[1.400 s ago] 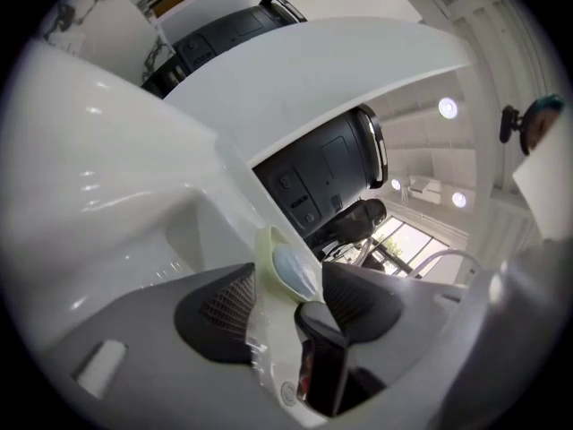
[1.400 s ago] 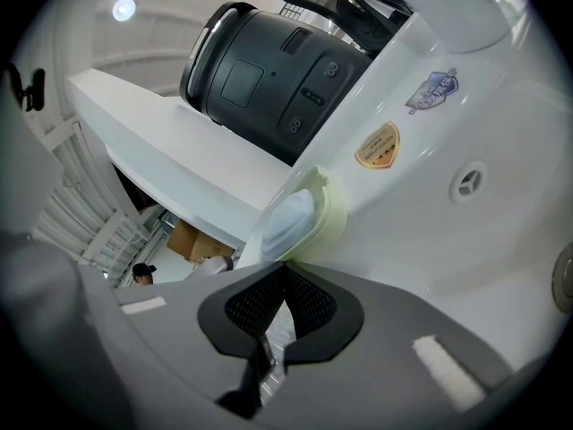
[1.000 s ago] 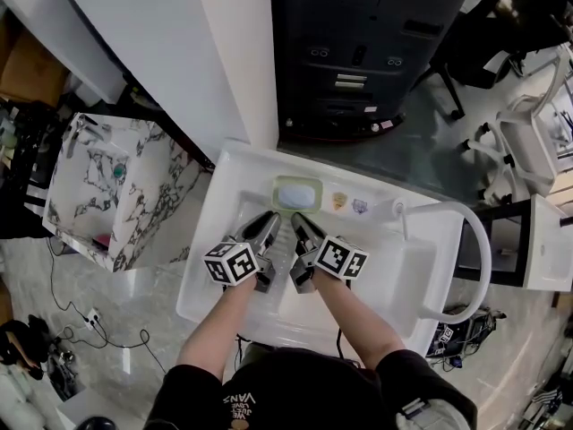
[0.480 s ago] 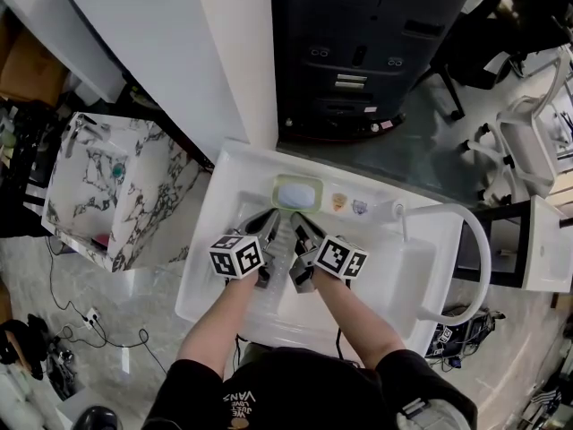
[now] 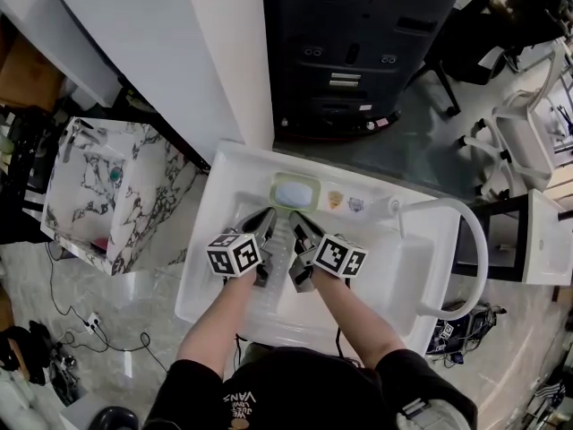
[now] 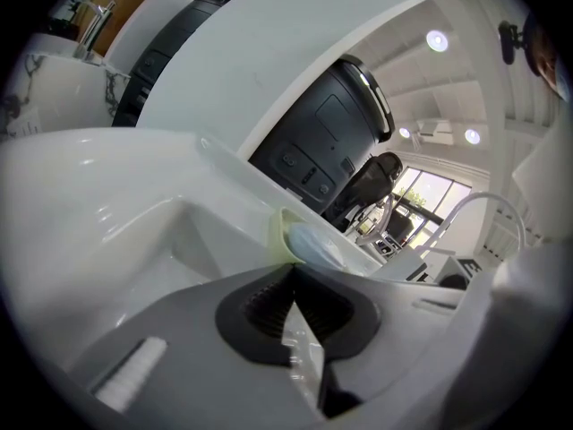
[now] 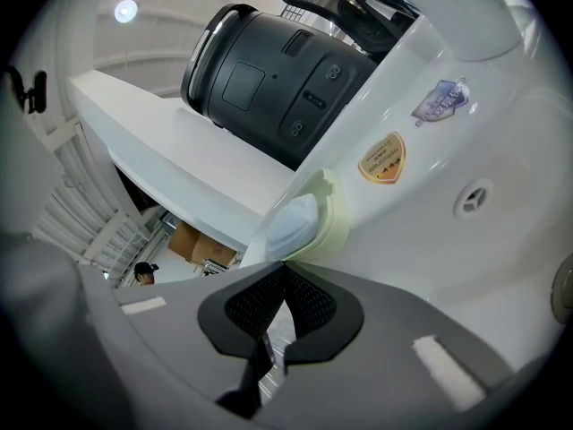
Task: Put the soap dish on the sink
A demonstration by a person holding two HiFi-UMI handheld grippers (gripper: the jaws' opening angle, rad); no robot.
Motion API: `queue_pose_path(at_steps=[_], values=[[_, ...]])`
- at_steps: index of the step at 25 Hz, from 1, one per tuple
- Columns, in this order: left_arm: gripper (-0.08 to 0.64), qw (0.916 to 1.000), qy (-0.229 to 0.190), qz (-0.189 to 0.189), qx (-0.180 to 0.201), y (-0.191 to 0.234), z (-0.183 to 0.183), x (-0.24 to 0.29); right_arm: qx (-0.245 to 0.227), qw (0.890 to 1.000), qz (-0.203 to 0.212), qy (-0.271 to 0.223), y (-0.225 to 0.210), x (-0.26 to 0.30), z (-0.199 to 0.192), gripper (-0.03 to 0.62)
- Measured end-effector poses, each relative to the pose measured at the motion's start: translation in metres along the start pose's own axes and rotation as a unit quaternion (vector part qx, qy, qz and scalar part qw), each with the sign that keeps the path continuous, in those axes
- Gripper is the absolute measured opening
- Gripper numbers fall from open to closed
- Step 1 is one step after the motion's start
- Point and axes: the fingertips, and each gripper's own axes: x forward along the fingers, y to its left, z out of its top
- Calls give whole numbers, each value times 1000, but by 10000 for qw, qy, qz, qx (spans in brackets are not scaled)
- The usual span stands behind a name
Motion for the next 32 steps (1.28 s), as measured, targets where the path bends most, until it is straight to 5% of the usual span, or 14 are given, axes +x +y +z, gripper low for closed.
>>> queue_pose_path(at_steps=[32], values=[[54,9963,47,-745,426,-69,-28,-132,-1145,9875,-712,-813,63,-139,-33,2]])
